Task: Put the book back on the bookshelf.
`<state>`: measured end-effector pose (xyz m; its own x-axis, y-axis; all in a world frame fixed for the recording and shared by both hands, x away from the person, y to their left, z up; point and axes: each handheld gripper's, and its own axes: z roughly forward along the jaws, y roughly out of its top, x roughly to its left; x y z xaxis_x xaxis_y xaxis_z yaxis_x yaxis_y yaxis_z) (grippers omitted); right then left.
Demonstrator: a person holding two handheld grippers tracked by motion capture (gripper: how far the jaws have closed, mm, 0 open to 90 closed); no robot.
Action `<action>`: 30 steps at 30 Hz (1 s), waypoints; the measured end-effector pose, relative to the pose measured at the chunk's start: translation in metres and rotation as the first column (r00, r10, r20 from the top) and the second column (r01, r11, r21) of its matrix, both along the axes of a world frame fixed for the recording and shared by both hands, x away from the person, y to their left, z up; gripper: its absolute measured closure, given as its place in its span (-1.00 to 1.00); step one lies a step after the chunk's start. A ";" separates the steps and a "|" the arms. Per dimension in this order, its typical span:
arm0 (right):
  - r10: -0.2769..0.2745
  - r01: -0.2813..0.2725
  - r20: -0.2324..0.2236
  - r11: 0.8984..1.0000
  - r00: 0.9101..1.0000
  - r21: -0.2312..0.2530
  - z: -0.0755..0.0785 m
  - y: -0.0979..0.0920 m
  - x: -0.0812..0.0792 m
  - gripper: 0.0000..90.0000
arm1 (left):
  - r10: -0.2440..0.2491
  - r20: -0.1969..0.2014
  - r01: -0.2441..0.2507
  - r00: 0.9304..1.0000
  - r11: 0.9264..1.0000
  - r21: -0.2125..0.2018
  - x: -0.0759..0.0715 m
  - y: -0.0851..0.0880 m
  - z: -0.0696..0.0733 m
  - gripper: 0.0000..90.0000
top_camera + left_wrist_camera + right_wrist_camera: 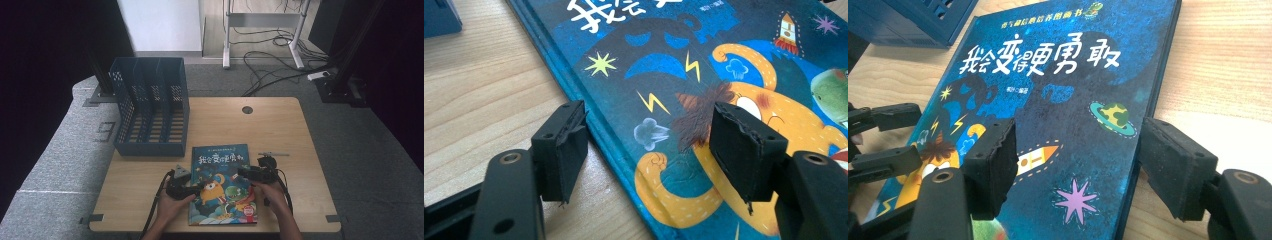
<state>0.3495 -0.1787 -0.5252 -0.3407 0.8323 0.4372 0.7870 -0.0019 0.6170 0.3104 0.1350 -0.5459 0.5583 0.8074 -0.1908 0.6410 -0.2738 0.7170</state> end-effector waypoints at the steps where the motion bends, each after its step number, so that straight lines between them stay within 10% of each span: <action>1: 0.003 -0.003 0.000 1.000 1.000 0.001 0.001 0.000 0.000 -0.29 | 0.000 -0.003 0.000 1.000 1.000 -0.004 0.000 0.000 0.000 -0.30; 13: 0.045 -0.045 0.003 0.998 0.999 0.047 0.033 -0.002 0.002 -0.27 | -0.020 -0.054 0.015 0.998 0.996 -0.085 0.006 0.010 0.001 -0.30; 30: 0.057 -0.051 -0.048 0.992 0.997 0.115 0.035 -0.008 0.003 -0.23 | -0.012 -0.055 0.006 0.998 0.994 -0.110 0.005 0.012 -0.001 -0.30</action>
